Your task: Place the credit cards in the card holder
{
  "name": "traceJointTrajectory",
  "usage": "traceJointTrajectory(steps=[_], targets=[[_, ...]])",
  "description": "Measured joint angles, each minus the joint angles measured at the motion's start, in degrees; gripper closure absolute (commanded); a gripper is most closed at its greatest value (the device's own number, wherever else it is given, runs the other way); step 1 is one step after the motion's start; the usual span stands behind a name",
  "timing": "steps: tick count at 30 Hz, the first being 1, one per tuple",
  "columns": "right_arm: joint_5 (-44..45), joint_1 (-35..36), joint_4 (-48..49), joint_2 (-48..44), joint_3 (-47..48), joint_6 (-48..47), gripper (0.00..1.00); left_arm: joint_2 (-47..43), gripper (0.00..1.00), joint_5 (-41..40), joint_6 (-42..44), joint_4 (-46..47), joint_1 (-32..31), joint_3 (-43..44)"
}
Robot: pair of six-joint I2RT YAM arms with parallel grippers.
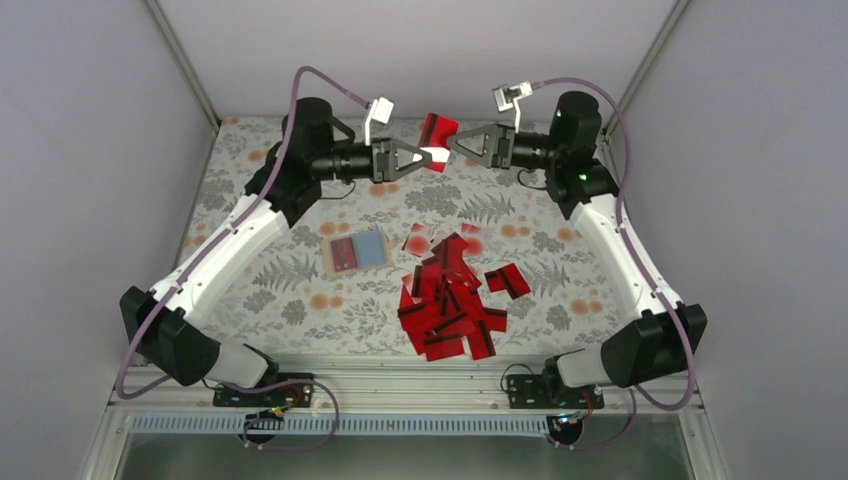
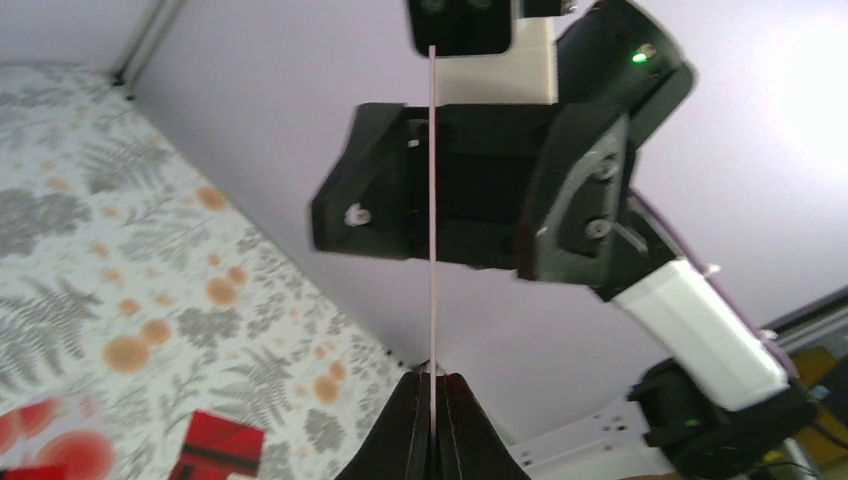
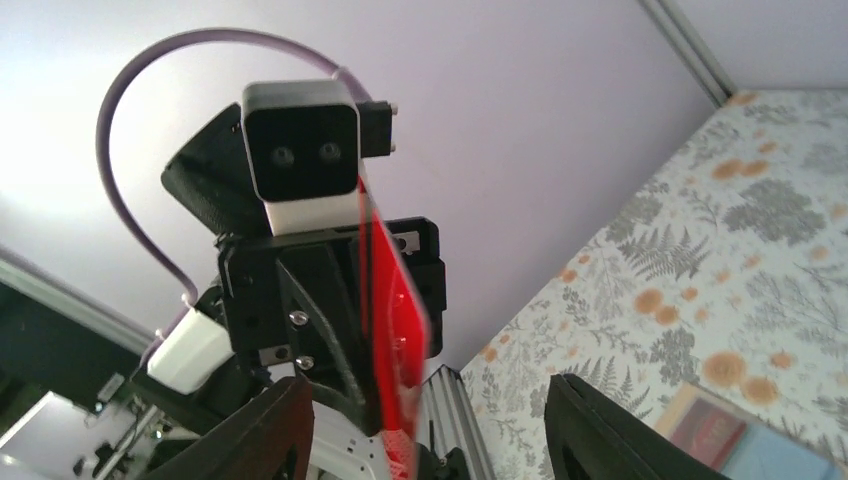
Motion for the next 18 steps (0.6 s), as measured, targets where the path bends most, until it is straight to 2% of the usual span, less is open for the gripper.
traceJointTrajectory(steps=[2,5,12,18], targets=[[-0.79,1.09,1.40,1.42,2.58,1.55,0.55,0.00,0.98,1.66,-2.62,1.81,0.07,1.57],[-1.33,2.14,2.71,3.37,5.99,3.02,0.74,-0.02,0.98,2.95,-5.92,5.16,0.11,2.60],[-2.19,3.56,7.63,5.03,9.16,8.41,0.93,-0.02,0.98,3.04,-9.92,8.17,0.37,2.82],[-2.67,4.94,10.23,6.25,9.94,10.80,0.96,-0.02,0.97,2.82,-11.28,8.85,0.48,2.67]])
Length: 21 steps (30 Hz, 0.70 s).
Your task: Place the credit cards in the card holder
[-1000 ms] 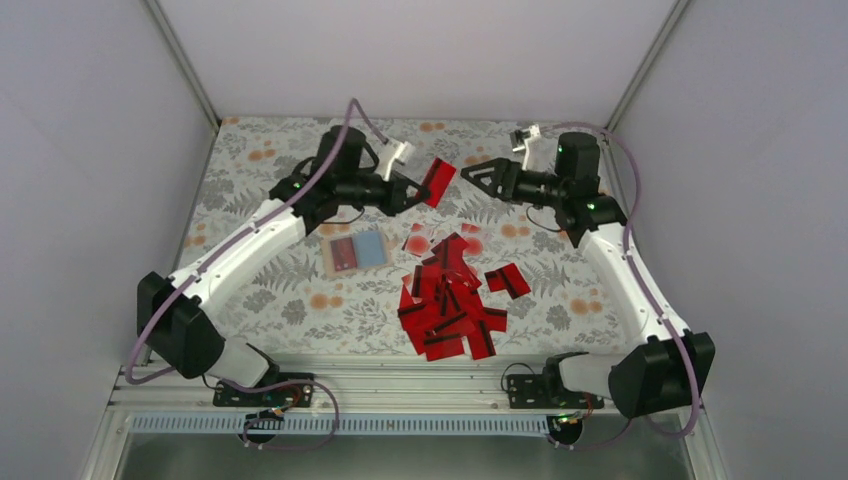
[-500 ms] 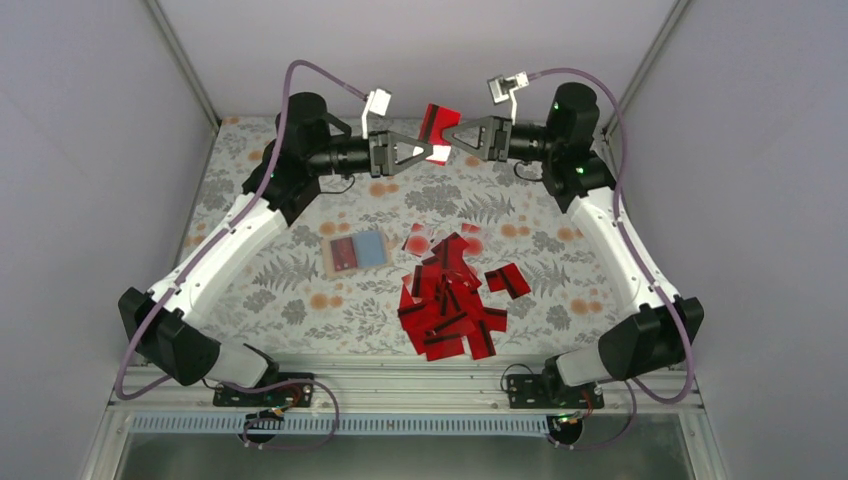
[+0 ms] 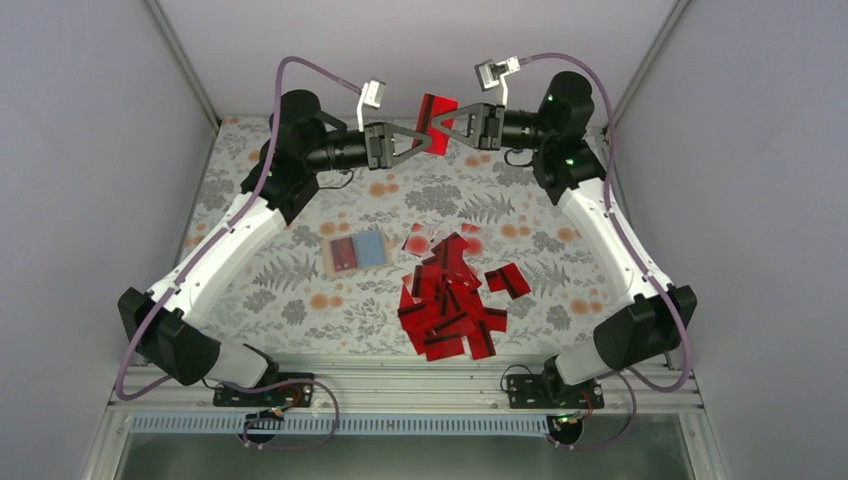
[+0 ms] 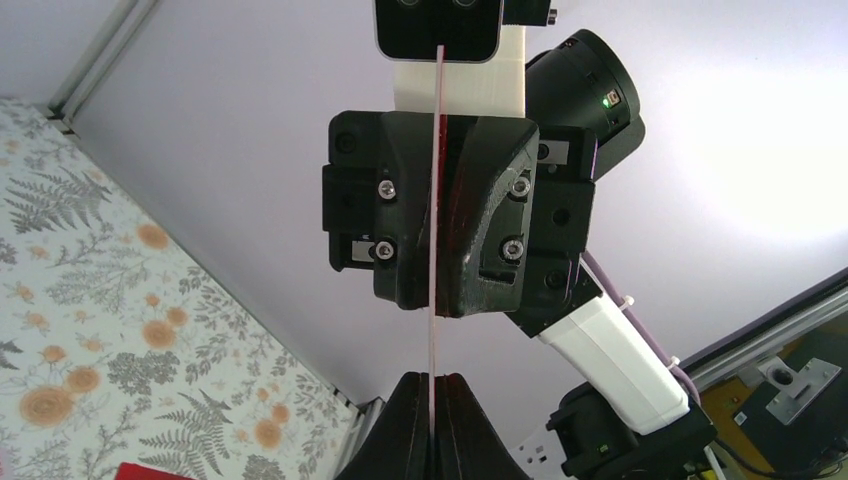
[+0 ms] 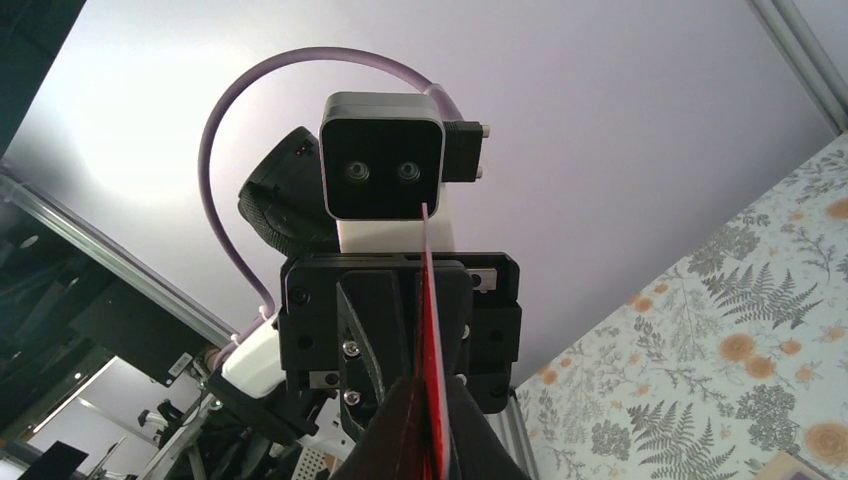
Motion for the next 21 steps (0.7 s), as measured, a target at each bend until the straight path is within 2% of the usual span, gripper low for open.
traceJointTrajectory(steps=[2,4,9,12,17,21], targets=[[-0.09,0.09,0.33,0.17,0.26,0.59,0.96,0.00,0.95,-0.04,-0.13,0.46,0.04,-0.20],[-0.09,0.20,0.37,0.46,0.66,1.03,0.96,0.00,0.87,-0.13,-0.15,0.83,0.04,-0.31],[0.15,0.68,-0.15,2.43,2.56,3.02,0.96,0.00,0.74,-1.09,0.17,-0.28,0.09,-0.33],[0.15,0.70,0.04,3.98,2.60,5.81,0.96,0.00,0.71,-1.97,-0.22,-1.49,0.70,-0.61],[0.04,0.70,0.13,6.64,1.79,10.10,0.96,-0.31,0.47,-3.26,-1.44,-2.67,2.47,-3.93],[-0.28,0.70,0.17,7.76,1.53,11.80,0.96,-0.70,0.39,-3.96,-1.95,-4.50,3.78,-5.84]])
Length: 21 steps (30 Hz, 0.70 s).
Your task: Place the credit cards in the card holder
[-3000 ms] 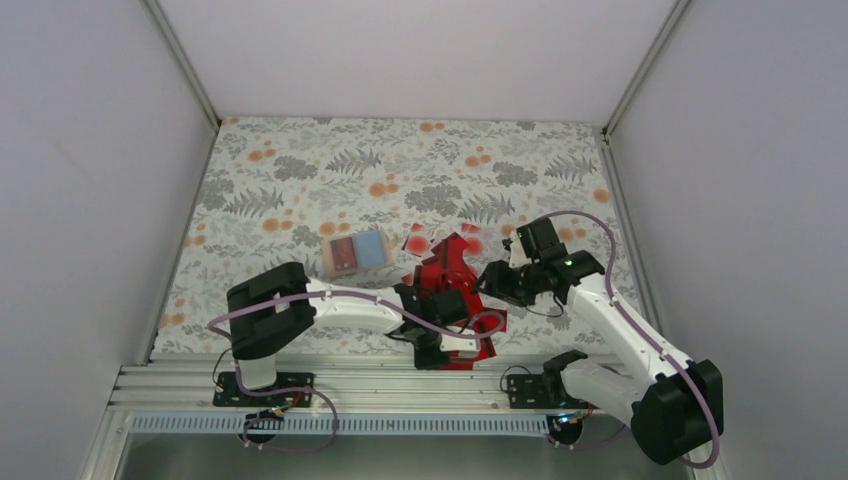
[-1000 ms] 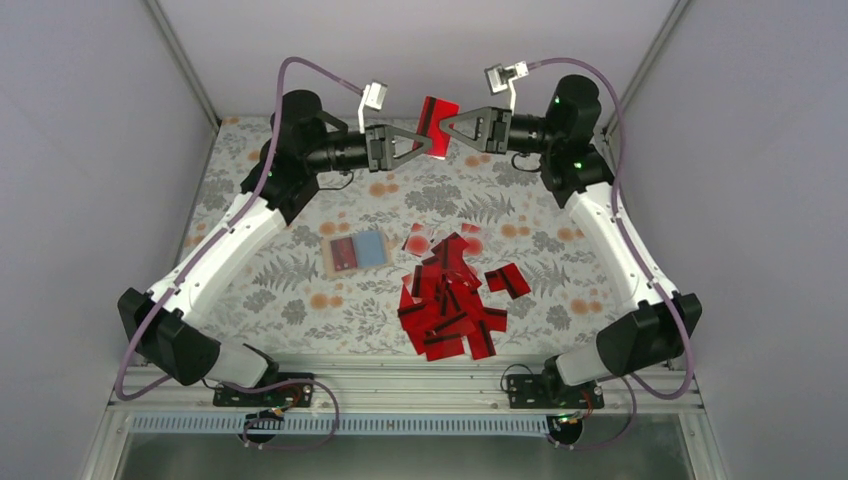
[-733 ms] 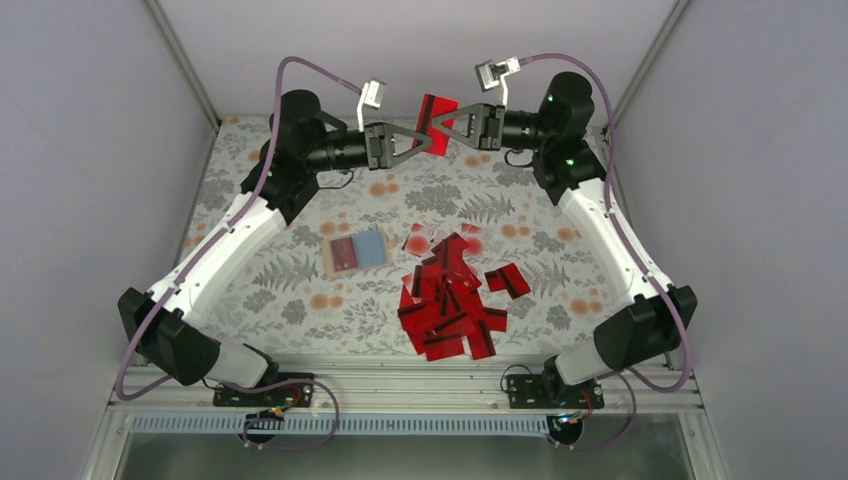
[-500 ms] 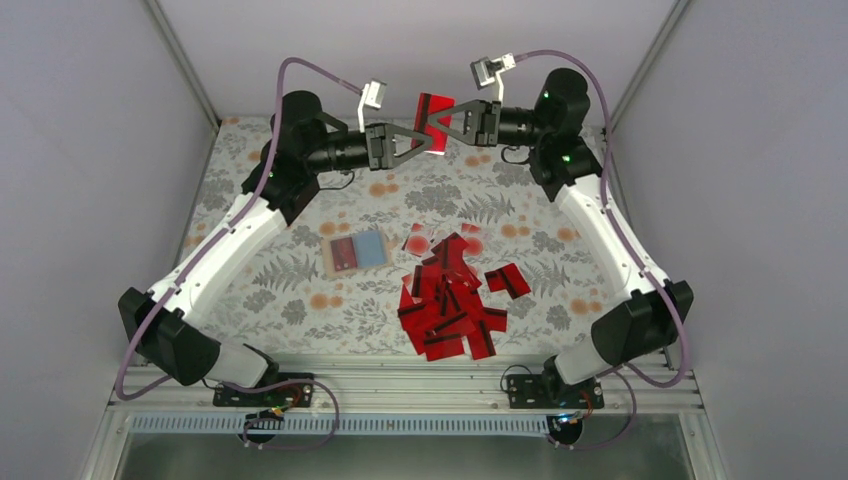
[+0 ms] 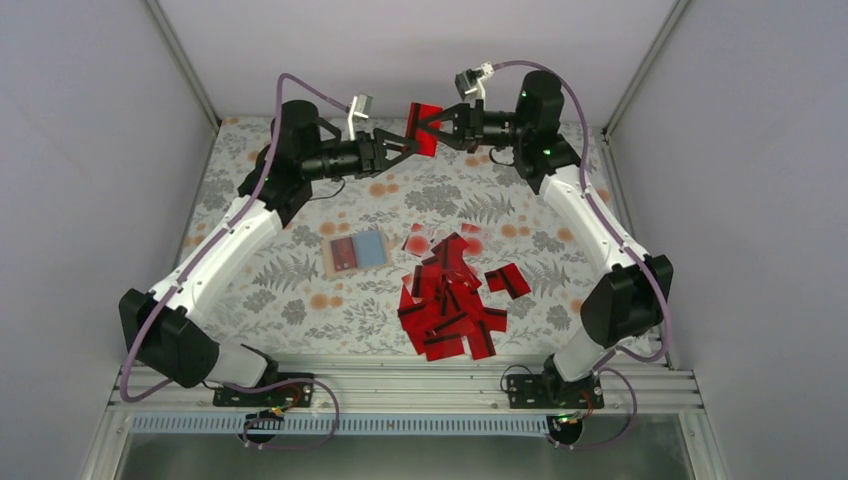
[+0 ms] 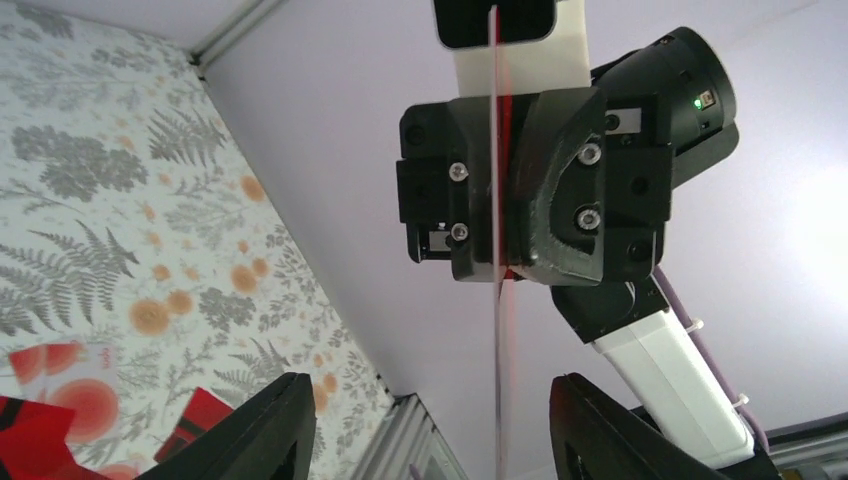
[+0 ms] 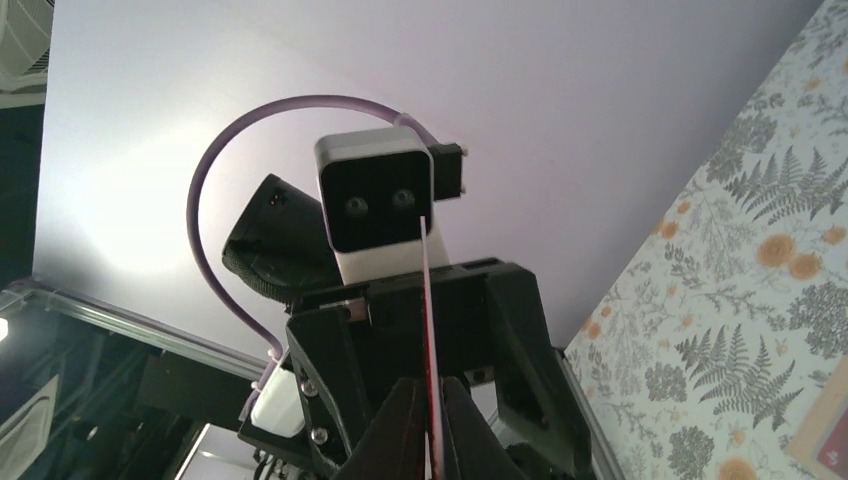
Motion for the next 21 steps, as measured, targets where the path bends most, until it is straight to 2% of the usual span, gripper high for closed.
traceJointTrajectory(steps=[5,15,21], targets=[[-2.25,0.00,-0.04,0.83,-0.09,0.59,0.96,-1.68,0.39,0.87,0.13,-1.20,2.49,-0.20],[-7.02,0.02,-5.62,4.28,1.53,-4.83,0.96,-1.20,0.51,7.52,4.07,-6.21,5.14,3.91],[-8.70,0.11,-6.97,4.61,2.73,-6.64,0.96,0.26,0.52,9.16,5.57,-8.33,5.84,5.11]])
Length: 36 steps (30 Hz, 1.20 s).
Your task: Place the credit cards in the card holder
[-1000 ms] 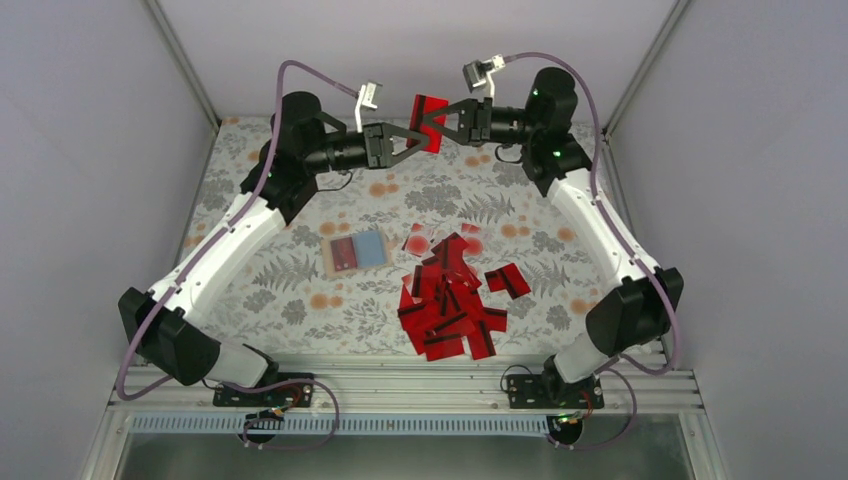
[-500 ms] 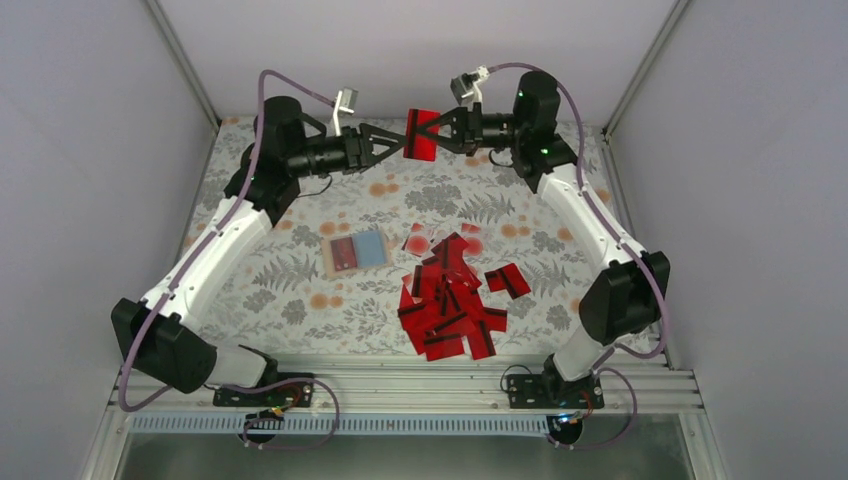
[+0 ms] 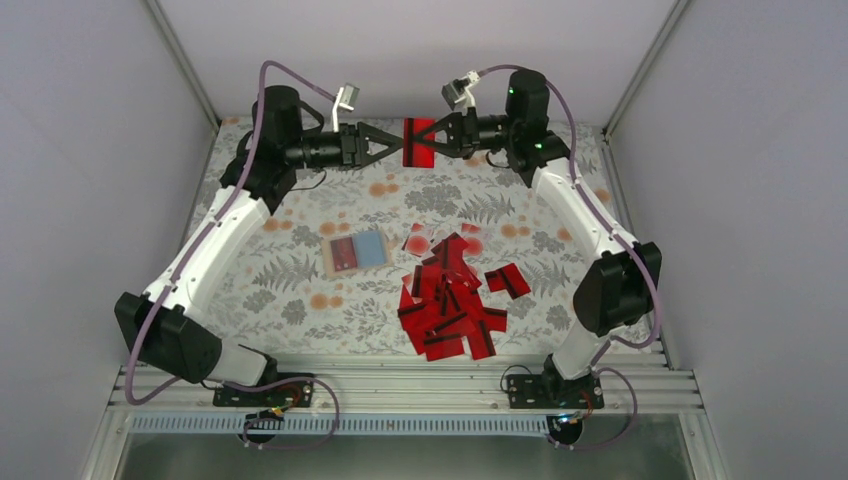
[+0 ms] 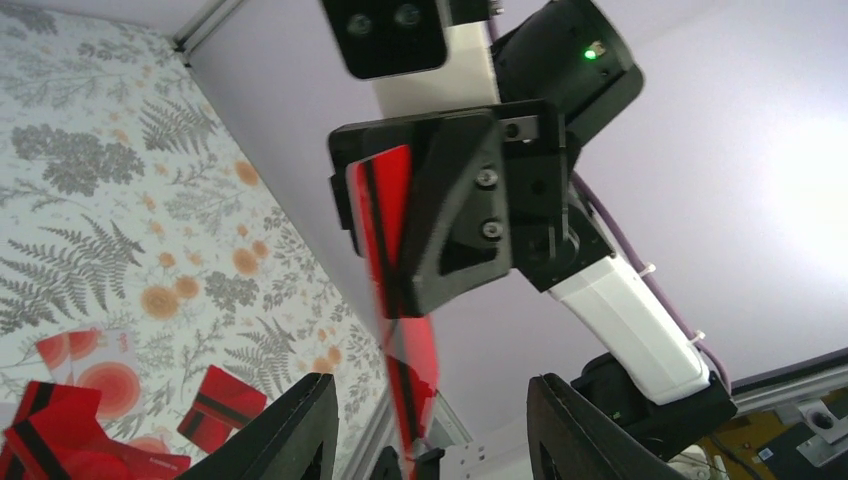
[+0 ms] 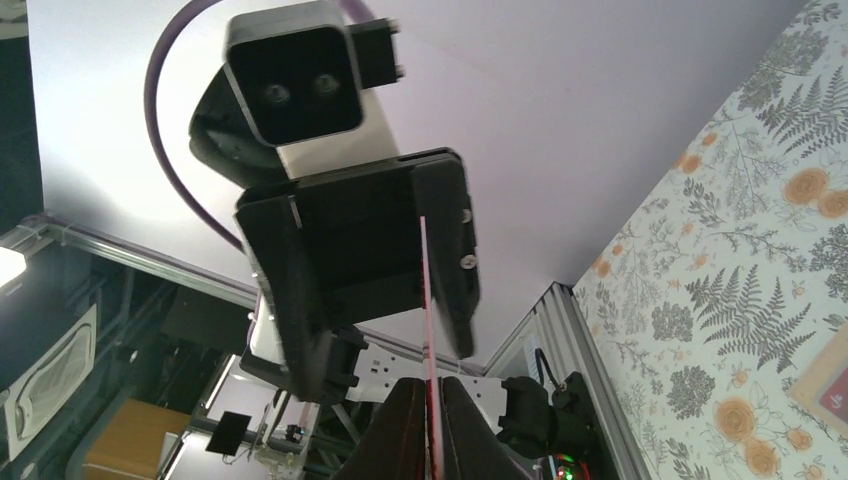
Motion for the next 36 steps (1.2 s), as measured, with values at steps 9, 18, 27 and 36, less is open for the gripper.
traceJointTrajectory(steps=[9,18,27,36], targets=[[-1.07,1.36,-0.63,0.00,0.52,-0.70,0.96,1.99,0.62,1.38,0.72,-0.98,0.66,0.02],[-1.27,2.62,-2.19,0.87,2.97,-1.70,0.96,2.10,0.77,3.02,1.03,-0.66,0.66,0.02],[-1.20,3.04,-3.52,0.92,3.17,-3.13,0.96,2.12,0.97,4.46,0.09,1.79,0.66,-0.48],[-0.52,3.06,-8.87,2.19,4.00,-6.67,0.57,1.73,0.98,4.37,-0.87,3.91,1.07,-3.41]])
